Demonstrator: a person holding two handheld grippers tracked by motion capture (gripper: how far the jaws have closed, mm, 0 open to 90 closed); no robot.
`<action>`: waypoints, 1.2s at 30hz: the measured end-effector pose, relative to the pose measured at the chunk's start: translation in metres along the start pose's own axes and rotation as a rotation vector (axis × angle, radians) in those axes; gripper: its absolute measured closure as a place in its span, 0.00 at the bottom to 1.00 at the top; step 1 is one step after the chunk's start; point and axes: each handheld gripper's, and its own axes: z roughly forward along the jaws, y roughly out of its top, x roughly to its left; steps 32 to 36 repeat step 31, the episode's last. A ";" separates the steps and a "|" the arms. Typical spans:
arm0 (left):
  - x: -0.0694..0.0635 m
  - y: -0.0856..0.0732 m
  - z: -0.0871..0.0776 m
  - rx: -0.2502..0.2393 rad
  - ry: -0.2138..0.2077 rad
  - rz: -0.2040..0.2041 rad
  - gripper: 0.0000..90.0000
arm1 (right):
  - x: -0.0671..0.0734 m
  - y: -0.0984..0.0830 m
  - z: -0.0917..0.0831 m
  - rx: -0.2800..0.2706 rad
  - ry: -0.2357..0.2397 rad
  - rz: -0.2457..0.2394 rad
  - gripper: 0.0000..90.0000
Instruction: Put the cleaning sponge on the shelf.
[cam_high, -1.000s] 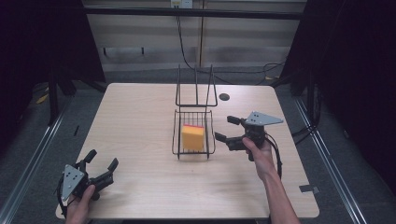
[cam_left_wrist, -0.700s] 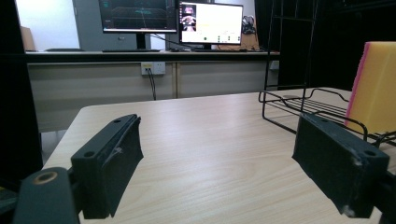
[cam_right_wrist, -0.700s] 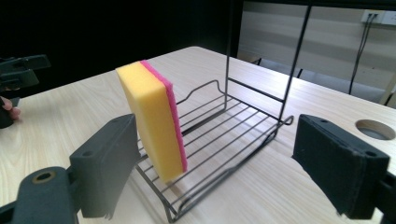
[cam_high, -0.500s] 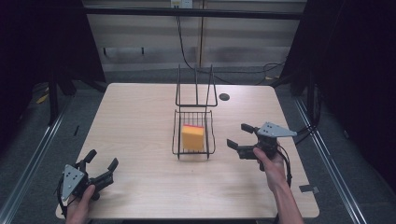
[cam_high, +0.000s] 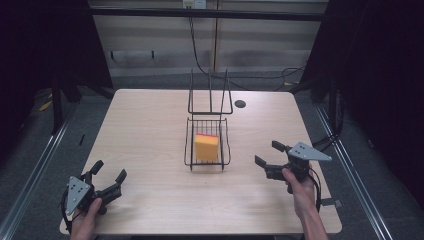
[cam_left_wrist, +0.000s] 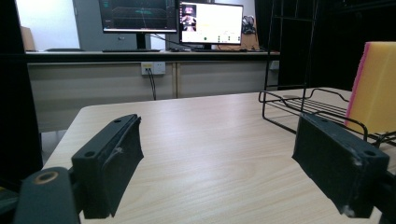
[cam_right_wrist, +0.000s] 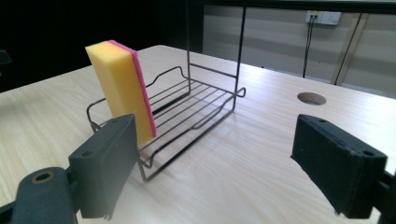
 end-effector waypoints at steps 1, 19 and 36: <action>0.000 0.000 0.000 -0.002 0.001 -0.002 0.17 | -0.001 -0.003 -0.003 0.000 -0.020 0.006 0.15; 0.000 0.000 0.000 -0.001 0.002 0.000 0.17 | -0.005 -0.054 -0.035 0.032 -0.153 0.069 0.17; 0.000 0.000 0.000 -0.001 0.003 0.001 0.17 | 0.001 -0.077 -0.036 -0.004 -0.179 0.072 0.16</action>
